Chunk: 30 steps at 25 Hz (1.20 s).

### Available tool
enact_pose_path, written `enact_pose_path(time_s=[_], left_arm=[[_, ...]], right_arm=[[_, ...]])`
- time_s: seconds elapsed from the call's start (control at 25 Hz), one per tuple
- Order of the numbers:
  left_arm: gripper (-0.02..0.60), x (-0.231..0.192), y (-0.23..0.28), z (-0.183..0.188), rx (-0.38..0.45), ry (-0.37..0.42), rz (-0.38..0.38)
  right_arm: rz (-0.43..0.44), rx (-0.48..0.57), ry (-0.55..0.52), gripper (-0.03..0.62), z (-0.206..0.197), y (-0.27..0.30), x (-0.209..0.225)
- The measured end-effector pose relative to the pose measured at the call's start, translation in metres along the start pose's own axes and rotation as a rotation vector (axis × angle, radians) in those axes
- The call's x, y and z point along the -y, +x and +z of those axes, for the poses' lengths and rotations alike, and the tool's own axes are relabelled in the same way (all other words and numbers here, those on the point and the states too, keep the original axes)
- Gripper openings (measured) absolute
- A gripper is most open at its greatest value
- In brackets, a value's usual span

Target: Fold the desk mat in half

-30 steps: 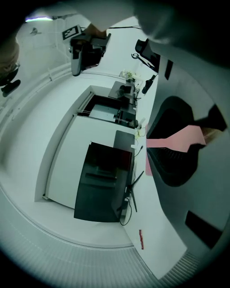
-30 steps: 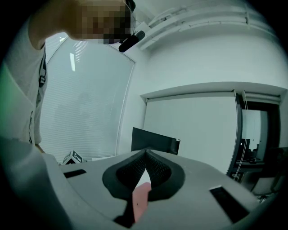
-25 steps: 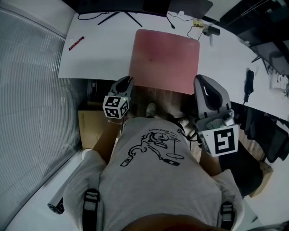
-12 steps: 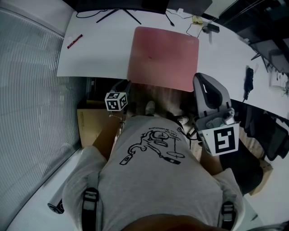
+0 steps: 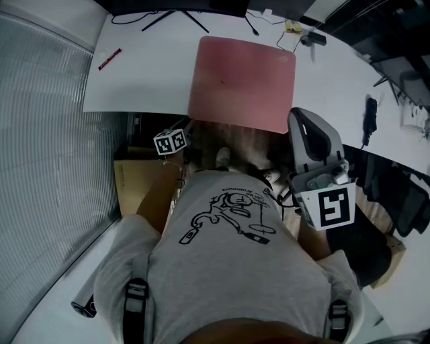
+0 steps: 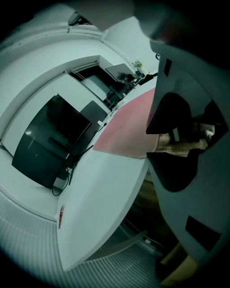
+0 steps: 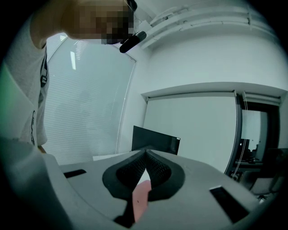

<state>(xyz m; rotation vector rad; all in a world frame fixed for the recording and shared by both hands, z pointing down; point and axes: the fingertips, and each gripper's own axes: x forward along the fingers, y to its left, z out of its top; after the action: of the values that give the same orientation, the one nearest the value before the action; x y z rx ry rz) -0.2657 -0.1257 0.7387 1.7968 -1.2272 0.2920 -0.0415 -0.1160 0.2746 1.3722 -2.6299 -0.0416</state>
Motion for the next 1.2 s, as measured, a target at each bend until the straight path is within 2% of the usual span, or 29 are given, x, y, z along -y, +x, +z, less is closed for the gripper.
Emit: enact_pose_path(time_s=[0.16, 0.56, 0.88, 1.0, 1.2], left_arm=[[0.141, -0.006, 0.013, -0.006, -0.009, -0.090, -0.035], [0.141, -0.016, 0.028, -0.011, 0.011, -0.223, -0.049], [0.084, -0.009, 0.030, -0.009, 0.010, -0.226, -0.055], [0.042, -0.006, 0.027, -0.006, 0.017, -0.216, -0.048], [0.034, 0.000, 0.023, -0.002, 0.025, -0.204, -0.045]], right_arm=[[0.025, -0.040, -0.036, 0.006, -0.013, -0.007, 0.000], [0.006, -0.044, -0.029, 0.006, -0.015, -0.013, 0.005], [-0.006, -0.046, -0.013, 0.006, -0.019, -0.015, 0.011], [-0.004, -0.043, -0.011, 0.006, -0.018, -0.014, 0.013], [-0.003, -0.038, -0.009, 0.006, -0.018, -0.015, 0.015]])
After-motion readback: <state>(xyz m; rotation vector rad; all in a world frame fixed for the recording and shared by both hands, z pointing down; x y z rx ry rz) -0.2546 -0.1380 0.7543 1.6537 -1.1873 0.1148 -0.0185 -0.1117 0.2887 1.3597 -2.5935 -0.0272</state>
